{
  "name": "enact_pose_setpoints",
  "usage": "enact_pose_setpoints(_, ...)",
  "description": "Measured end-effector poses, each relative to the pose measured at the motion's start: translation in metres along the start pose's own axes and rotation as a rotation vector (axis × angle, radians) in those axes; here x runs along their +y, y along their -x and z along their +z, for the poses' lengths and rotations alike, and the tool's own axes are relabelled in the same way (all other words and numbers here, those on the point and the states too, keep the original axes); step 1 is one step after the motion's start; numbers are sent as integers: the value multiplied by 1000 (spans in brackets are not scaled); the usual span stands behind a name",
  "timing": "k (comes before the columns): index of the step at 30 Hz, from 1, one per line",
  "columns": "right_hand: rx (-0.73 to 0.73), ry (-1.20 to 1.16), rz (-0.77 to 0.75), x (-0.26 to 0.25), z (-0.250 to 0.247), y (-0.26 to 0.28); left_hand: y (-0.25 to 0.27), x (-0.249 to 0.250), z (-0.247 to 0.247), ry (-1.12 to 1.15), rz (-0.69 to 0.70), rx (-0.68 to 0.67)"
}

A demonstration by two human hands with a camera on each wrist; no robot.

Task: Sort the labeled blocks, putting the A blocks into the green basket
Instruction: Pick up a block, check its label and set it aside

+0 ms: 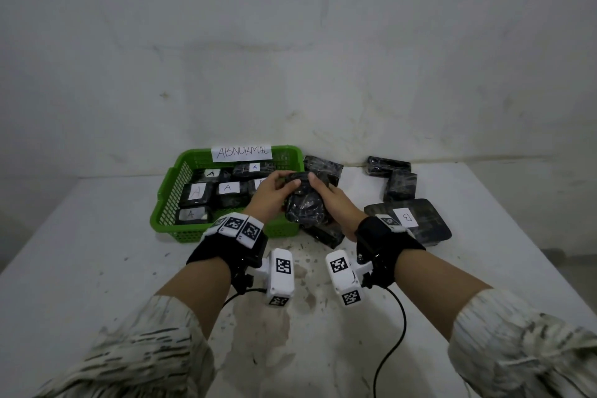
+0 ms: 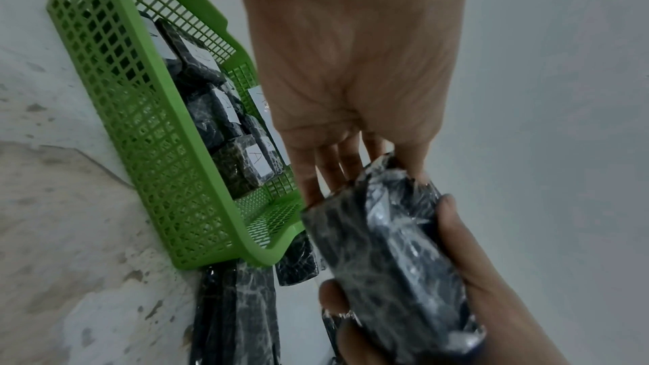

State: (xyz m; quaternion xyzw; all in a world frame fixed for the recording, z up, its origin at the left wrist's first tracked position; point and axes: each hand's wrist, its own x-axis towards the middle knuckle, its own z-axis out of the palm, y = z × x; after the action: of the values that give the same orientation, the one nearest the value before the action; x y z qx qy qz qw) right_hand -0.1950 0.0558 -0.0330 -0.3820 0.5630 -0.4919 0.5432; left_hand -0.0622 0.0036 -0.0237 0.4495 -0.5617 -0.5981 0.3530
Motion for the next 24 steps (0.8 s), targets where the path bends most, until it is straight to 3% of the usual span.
enact_pose_setpoints(4, 20, -1, -43, -1, 1, 1, 3, -8, 0, 14, 0, -14)
enact_pose_setpoints(9, -57, 6, 38, 2, 2, 3, 1, -17, 0, -112, 95, 79)
enact_pose_setpoints(15, 24, -64, 46, 6, 0, 0, 2, -16, 2, 0, -9, -71)
enact_pose_setpoints(21, -66, -21, 115, 7, -3, 2, 0, -21, -1, -125, 62, -46)
enact_pose_setpoints(24, -86, -26, 113, 6, -5, 4, -3, -24, 0, -139, 28, -8)
